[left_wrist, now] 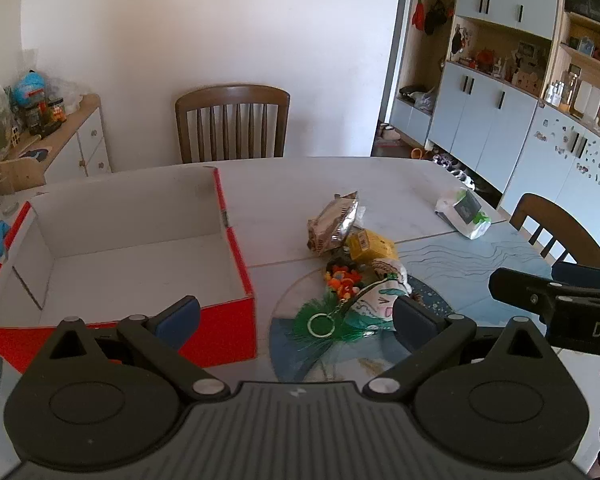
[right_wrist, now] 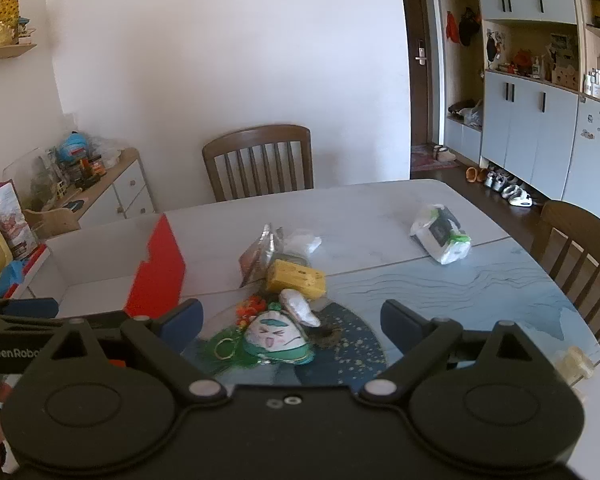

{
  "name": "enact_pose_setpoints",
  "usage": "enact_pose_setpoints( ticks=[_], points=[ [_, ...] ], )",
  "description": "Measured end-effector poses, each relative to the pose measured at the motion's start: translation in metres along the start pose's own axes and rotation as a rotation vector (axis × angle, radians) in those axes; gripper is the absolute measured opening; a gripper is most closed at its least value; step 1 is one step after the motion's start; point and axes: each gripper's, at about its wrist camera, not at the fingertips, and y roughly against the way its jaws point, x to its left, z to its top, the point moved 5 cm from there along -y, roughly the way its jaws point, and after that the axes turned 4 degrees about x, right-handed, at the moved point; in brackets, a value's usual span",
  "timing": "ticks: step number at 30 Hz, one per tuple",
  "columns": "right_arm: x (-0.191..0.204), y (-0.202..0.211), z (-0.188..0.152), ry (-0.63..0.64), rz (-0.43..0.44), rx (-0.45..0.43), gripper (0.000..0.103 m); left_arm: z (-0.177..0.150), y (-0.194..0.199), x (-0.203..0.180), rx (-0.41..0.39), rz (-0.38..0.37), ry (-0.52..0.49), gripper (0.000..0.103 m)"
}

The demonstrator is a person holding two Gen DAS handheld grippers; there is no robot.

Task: Organize objects
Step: 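Grasp the green-and-white plush keychain with the left gripper while the right grasps the white bag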

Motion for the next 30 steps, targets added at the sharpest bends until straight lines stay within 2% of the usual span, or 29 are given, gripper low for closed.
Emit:
enact_pose_setpoints(
  ticks=[11,16,23,30],
  points=[
    [-0.041,-0.021,0.008,0.035,0.048,0.031,0.094,0.001,-0.025,-0.029,0.033,0.027,0.064,0.103],
    [-0.064,-0.032,0.013,0.053,0.068,0.049,0.094,-0.004,-0.041,-0.043,0.054,0.07,0.066,0.103],
    [-0.098,-0.049,0.02,0.078,0.066,0.067,0.094,-0.005,-0.067,-0.063,0.068,0.122,0.047,0.103],
    [-0.141,-0.076,0.037,0.106,0.025,0.068,0.093,-0.003,-0.098,-0.084,0.088,0.146,0.017,0.103]
  ],
)
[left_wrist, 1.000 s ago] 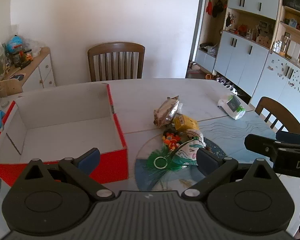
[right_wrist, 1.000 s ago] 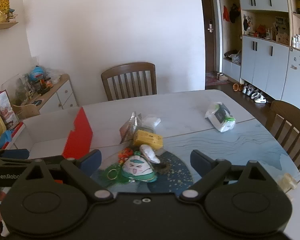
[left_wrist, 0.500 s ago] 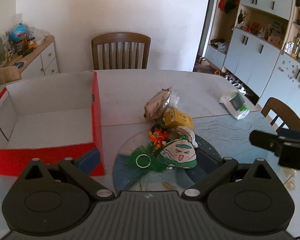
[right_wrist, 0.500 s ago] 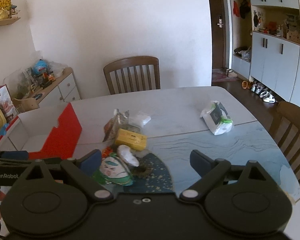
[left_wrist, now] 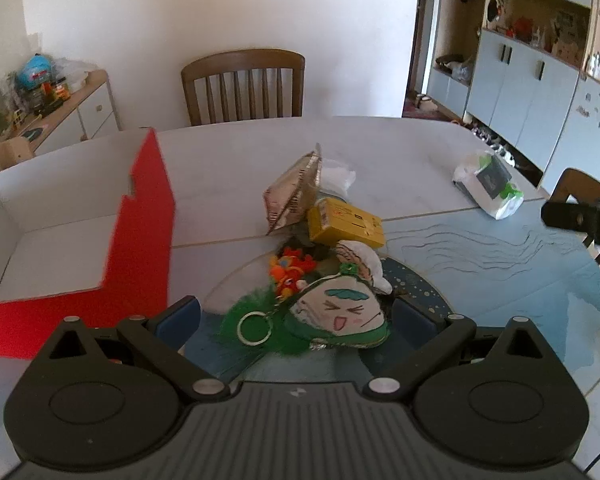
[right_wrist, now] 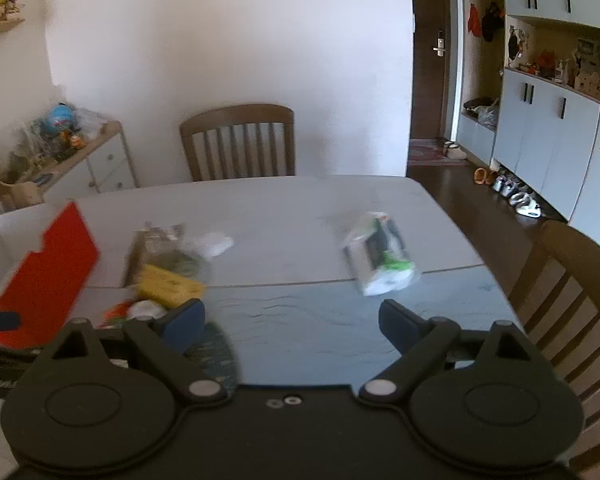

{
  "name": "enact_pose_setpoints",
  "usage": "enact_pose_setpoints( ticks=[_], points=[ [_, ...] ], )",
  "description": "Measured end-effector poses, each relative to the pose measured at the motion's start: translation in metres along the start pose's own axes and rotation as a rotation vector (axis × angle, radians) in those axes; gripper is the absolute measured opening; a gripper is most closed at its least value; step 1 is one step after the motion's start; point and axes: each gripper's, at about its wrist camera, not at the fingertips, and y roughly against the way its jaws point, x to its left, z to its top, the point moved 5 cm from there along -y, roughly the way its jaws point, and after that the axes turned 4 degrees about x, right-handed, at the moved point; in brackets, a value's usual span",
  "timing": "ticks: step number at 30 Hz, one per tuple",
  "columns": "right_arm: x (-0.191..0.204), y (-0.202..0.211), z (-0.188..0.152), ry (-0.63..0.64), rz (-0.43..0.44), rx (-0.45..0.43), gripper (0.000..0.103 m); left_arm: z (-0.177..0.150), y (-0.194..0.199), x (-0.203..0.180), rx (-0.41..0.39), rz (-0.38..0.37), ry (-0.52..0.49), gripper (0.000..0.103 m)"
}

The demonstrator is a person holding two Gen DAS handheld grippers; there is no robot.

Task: Organize objects
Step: 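Grasp the green-and-white plush keychain with the left gripper while the right grasps the white bag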

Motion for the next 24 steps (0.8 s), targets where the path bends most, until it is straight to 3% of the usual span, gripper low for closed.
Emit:
enact_pose_setpoints(
  ticks=[14,24],
  points=[
    [-0.071,-0.081,0.025,-0.005,-0.06,0.048,0.092,-0.003,-0.047,-0.033,0.086,0.023,-0.035,0.102],
    [-0.085,-0.147,0.038,0.005,-0.073,0.107,0.085,-0.002,-0.061,-0.037,0.122,0.058,-0.008,0.098]
  ],
)
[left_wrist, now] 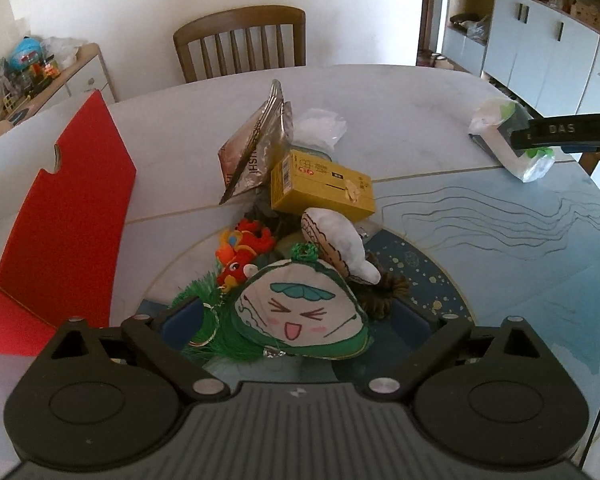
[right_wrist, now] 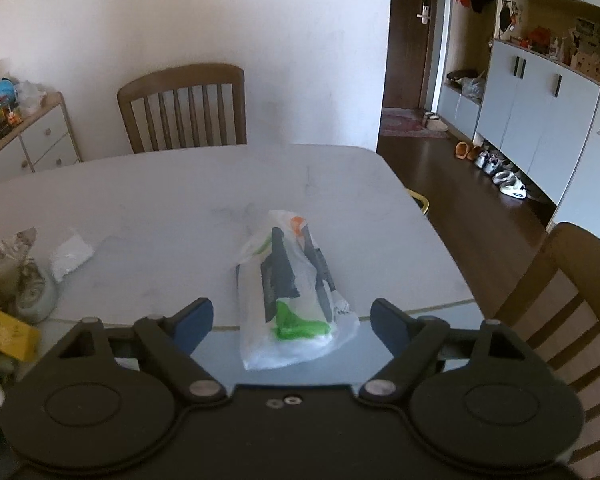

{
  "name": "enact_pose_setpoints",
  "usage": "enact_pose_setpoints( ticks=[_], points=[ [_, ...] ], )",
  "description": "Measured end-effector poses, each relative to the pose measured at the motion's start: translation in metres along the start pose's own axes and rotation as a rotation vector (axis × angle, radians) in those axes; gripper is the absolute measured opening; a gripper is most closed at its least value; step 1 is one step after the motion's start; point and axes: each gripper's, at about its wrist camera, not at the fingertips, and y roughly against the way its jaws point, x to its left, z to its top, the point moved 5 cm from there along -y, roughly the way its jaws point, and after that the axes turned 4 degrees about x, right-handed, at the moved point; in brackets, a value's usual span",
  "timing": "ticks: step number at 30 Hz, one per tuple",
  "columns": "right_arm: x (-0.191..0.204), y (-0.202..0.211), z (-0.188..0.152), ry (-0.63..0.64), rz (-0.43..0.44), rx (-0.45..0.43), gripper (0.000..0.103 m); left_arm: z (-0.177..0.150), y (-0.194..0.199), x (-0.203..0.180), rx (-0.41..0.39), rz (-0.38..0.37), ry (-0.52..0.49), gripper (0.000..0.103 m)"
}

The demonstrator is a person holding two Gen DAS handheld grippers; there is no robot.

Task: Organize objects
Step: 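Grasp the green-and-white plush keychain with the left gripper while the right grasps the white bag, then carry the plush keychain and white bag over the red box with both grippers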

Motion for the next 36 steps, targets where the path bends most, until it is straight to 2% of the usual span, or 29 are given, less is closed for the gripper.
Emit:
enact_pose_setpoints(
  ticks=[2,6,13,18,19,23,28,36],
  points=[
    [0.0,-0.009,0.003,0.008,-0.003,0.004,0.085,0.0,-0.001,0.0,0.005,0.006,0.006,0.096],
    [0.005,-0.023,0.005,0.032,-0.003,0.024,0.081,-0.002,-0.006,0.002,0.032,0.001,0.029,0.083],
    [0.013,-0.034,0.0,0.069,0.002,0.042,0.068,-0.005,-0.006,0.003,0.042,-0.007,0.059,0.072],
    [0.014,-0.03,0.0,0.068,0.01,0.038,0.047,-0.005,-0.003,0.004,0.046,-0.009,0.079,0.068],
    [0.014,-0.029,0.0,0.061,0.014,0.04,0.04,-0.005,-0.002,0.004,0.048,-0.009,0.084,0.068],
    [0.01,-0.024,-0.001,0.03,0.042,0.041,0.026,-0.006,0.001,0.005,0.053,-0.012,0.093,0.065],
    [0.009,-0.011,0.001,0.007,0.065,0.039,0.024,-0.007,0.011,0.007,0.052,-0.017,0.099,0.065],
    [0.027,0.035,-0.001,0.012,0.132,0.022,0.024,-0.009,0.038,0.015,0.036,-0.018,0.106,0.065]
  ],
)
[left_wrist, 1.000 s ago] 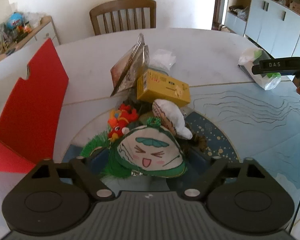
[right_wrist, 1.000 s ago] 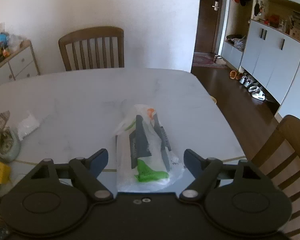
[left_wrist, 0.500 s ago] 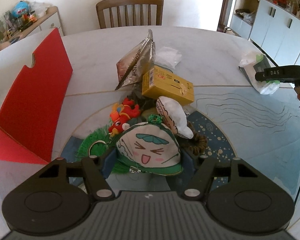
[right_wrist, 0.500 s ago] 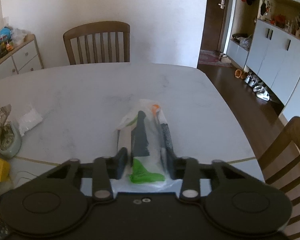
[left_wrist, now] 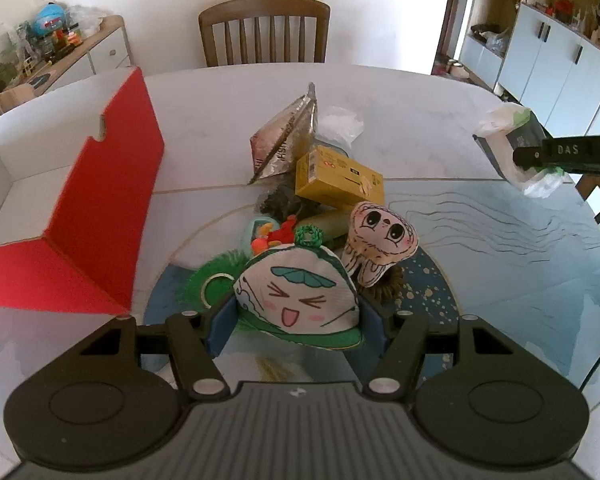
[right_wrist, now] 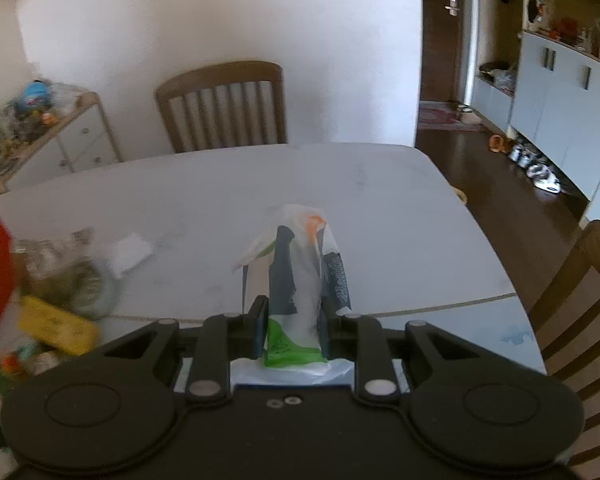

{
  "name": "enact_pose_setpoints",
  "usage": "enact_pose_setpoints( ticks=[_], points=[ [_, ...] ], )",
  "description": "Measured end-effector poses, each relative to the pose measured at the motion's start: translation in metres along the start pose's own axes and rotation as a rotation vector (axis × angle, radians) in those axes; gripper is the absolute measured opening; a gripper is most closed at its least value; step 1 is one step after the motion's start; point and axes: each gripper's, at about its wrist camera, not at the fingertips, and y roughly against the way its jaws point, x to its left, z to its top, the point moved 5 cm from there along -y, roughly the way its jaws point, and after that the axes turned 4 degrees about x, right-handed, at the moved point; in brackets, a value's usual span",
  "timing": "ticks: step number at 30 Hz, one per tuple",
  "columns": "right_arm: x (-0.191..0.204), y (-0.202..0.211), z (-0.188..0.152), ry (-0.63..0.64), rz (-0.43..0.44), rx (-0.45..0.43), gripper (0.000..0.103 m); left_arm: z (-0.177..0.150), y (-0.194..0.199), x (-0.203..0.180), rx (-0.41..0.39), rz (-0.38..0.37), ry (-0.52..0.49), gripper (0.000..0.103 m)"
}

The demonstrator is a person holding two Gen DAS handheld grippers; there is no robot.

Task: Organize objects
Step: 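Carry the plush keychain and white bag over the red box with both grippers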

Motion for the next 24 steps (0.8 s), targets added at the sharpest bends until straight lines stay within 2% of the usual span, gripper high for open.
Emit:
enact_pose_setpoints(
  ticks=[9,15,24],
  points=[
    [0.049,0.058,-0.003,0.058,0.12,-0.012,0.024,0.008,0.042,0.029,-0.027,-0.009,0.008,0.065],
    [0.092,0.089,0.002,0.109,0.183,-0.022,0.024,0.023,0.071,0.057,-0.056,-0.029,-0.03,0.065],
    [0.179,0.107,0.01,0.201,0.242,-0.02,0.024,0.051,0.094,0.118,-0.062,-0.036,-0.05,0.065]
  ],
)
